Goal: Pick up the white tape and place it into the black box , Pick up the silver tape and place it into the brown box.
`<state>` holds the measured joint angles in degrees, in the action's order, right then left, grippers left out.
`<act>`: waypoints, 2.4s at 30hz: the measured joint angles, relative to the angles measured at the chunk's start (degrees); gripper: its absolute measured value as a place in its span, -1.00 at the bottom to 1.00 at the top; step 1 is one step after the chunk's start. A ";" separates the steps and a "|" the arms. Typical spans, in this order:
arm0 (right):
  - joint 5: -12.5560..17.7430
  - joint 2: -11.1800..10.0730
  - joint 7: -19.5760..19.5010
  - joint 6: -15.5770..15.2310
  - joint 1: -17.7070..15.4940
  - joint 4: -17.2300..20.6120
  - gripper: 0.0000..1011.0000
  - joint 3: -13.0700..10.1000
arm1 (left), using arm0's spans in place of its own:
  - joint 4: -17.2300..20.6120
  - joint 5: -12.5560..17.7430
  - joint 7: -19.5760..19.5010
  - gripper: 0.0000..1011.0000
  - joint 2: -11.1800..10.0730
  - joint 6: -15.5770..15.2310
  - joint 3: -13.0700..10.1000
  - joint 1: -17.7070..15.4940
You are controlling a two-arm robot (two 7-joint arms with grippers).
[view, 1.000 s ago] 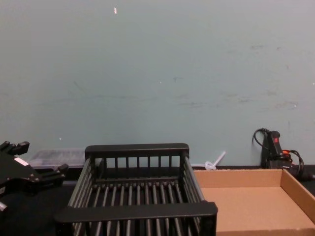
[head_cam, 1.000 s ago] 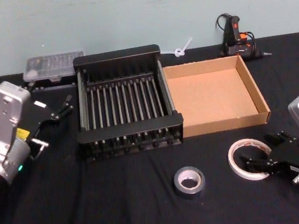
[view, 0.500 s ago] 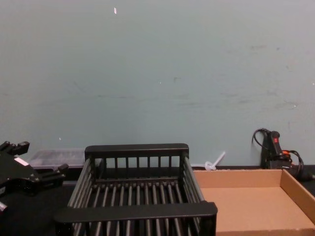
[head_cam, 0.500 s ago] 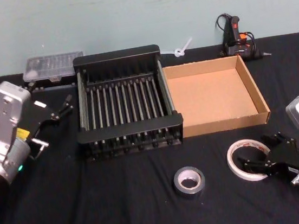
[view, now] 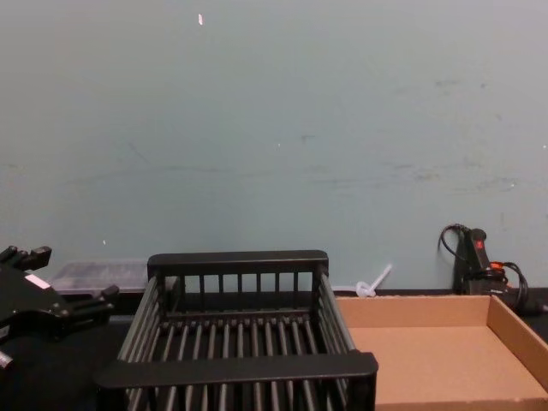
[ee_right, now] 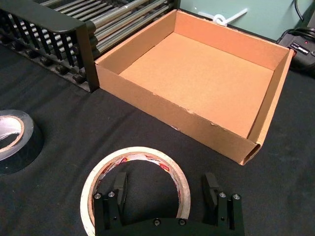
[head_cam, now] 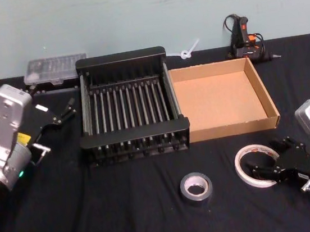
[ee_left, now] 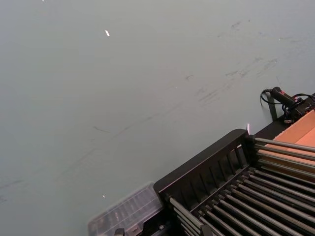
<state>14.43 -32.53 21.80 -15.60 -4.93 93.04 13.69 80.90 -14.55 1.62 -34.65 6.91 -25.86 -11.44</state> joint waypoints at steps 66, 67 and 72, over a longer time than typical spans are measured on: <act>1.28 1.19 -0.46 0.49 -0.83 0.06 0.98 -1.52 | 0.00 0.00 0.00 0.98 0.00 0.00 0.00 0.01; 1.28 1.19 -0.46 0.49 -0.83 0.06 0.98 -1.52 | 0.00 0.00 0.00 0.98 0.00 0.00 0.00 0.00; 1.54 1.12 -0.46 0.45 -0.79 0.00 0.98 -1.46 | 0.00 0.00 0.00 0.98 0.00 0.00 0.00 0.01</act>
<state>15.97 -31.41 21.34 -15.15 -5.72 93.05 12.23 80.90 -14.55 1.62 -34.65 6.91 -25.86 -11.43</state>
